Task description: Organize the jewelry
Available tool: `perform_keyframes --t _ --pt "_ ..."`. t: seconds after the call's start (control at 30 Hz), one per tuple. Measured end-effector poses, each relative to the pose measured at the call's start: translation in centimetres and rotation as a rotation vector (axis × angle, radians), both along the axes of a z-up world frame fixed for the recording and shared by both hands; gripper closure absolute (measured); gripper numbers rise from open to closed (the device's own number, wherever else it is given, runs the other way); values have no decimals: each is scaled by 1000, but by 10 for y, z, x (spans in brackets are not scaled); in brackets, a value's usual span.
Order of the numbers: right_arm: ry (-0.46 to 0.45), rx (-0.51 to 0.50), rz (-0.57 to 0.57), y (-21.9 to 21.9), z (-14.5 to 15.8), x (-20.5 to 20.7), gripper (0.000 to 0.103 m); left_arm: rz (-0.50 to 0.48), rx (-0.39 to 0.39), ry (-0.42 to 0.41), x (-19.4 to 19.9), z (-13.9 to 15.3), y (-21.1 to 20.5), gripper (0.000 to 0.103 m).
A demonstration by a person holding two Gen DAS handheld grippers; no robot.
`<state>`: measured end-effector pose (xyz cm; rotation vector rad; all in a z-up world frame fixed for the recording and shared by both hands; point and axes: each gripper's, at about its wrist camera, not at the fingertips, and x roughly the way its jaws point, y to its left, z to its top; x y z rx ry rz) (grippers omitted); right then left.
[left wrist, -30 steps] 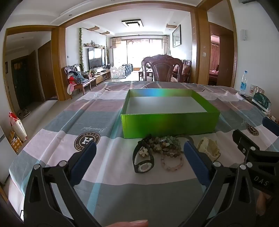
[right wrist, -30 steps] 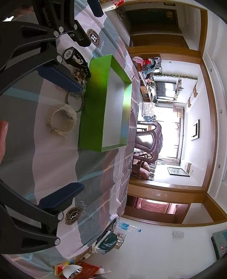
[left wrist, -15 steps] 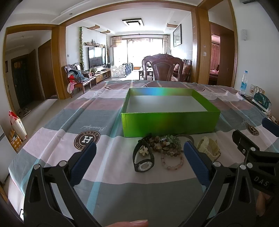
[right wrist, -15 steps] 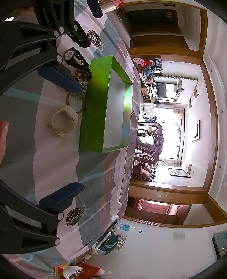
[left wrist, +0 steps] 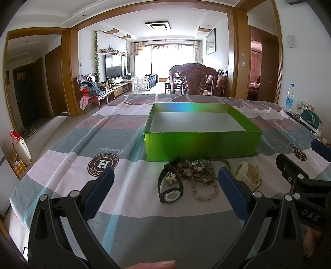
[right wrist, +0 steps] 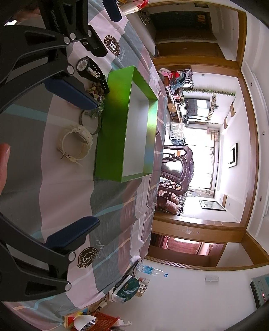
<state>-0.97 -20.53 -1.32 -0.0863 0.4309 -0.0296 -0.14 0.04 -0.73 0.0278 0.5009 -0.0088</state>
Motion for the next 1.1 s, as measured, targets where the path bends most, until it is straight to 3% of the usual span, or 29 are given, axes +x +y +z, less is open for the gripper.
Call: perform_keyframes --t 1.1 --pt "3 -3 3 3 -3 1 2 3 -4 8 1 -7 -1 4"
